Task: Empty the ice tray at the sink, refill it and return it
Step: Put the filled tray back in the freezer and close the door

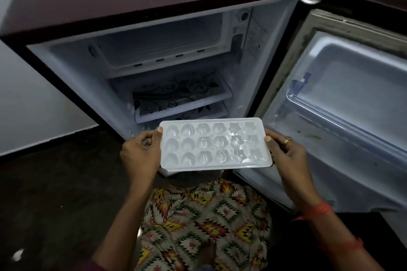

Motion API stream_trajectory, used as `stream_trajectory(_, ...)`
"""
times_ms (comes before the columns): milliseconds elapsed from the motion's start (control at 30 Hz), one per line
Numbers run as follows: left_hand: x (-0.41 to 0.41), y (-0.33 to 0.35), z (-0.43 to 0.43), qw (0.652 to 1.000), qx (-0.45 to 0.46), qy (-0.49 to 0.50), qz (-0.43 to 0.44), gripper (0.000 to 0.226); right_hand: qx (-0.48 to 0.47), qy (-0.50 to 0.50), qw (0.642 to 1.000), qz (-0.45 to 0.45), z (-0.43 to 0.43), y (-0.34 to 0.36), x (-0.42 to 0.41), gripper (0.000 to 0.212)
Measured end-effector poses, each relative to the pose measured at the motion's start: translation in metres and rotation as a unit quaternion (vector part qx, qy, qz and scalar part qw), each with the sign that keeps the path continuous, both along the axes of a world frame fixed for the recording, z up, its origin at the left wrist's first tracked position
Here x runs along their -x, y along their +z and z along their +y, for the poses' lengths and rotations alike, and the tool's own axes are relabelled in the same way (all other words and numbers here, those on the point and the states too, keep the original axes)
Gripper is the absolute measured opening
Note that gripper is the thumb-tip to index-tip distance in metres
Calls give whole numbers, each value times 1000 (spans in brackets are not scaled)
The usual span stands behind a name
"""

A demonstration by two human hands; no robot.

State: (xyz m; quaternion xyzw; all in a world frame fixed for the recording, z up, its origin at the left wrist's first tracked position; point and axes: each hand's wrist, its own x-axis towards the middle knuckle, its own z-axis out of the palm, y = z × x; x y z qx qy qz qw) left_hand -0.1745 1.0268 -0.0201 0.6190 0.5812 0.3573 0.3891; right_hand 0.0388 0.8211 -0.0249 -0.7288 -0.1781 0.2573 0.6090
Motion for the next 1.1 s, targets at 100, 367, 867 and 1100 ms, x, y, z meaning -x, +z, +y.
stream_trajectory(100,3,5,18,999,26,0,-35,18,-16,17,999,36,23,4,-8,26)
stream_trajectory(367,-2,15,54,986,87,27,-143,18,-61,50,988,130,78,24,-27,28)
stream_trajectory(867,-28,27,116,972,119,4,-202,12,-87,40,983,158,167,45,-66,27)
stream_trajectory(1100,-41,37,143,970,111,-4,-217,17,-94,50,981,161,201,56,-76,28)
